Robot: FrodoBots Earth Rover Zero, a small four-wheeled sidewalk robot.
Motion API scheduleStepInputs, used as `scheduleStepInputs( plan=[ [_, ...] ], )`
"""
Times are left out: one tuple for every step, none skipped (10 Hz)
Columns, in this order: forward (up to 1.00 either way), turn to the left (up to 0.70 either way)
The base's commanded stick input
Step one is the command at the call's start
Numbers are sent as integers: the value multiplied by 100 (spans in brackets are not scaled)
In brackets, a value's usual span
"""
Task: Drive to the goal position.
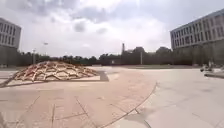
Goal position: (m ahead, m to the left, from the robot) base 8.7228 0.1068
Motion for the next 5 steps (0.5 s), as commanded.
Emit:
scheduleStepInputs(
  plan=[
    [100,0],
    [100,0],
    [100,0],
    [100,0],
    [100,0]
  ],
)
